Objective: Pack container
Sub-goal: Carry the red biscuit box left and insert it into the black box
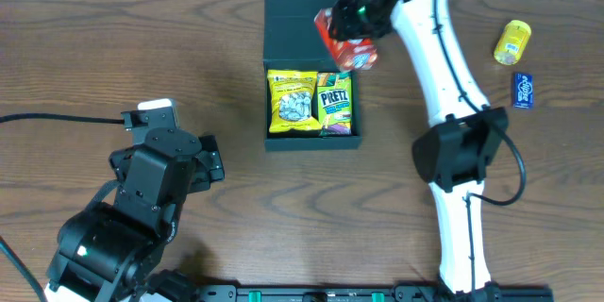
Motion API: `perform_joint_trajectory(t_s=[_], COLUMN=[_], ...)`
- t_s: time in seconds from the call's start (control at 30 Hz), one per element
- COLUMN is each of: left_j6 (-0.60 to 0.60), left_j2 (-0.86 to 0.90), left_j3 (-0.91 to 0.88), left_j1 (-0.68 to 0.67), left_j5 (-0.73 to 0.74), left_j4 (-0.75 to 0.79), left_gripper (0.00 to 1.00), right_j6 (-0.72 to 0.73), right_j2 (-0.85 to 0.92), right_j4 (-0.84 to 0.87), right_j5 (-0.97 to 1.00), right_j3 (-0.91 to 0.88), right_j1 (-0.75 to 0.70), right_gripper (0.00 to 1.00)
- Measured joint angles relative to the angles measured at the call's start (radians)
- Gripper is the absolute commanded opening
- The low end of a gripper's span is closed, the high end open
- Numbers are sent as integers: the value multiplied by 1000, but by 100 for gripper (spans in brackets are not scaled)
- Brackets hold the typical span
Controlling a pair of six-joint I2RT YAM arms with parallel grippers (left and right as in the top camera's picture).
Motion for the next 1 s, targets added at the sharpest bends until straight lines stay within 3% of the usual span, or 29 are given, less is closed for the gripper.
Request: perform_joint_trajectory(t_s=[0.4, 0.6, 0.9, 0.97, 1.0], left_j6=[0, 0, 0, 0, 0], left_j2=[0, 0, 0, 0, 0], left_j3=[0, 0, 0, 0, 0], left_j1=[0, 0, 0, 0, 0], left_j5=[0, 0, 0, 0, 0], left_j4=[0, 0, 0, 0, 0], left_gripper=[95, 95, 95, 95, 95], right_j6=[269, 338, 367, 368, 372], right_j2=[0, 0, -1, -1, -1], right_j4=[-195, -214, -179, -173, -167], right_j5=[362, 420, 428, 427, 426], right_j3=[0, -11, -177, -194, -201], right_j1=[217, 233, 230, 230, 229], right_gripper=[46, 47, 47, 54, 64])
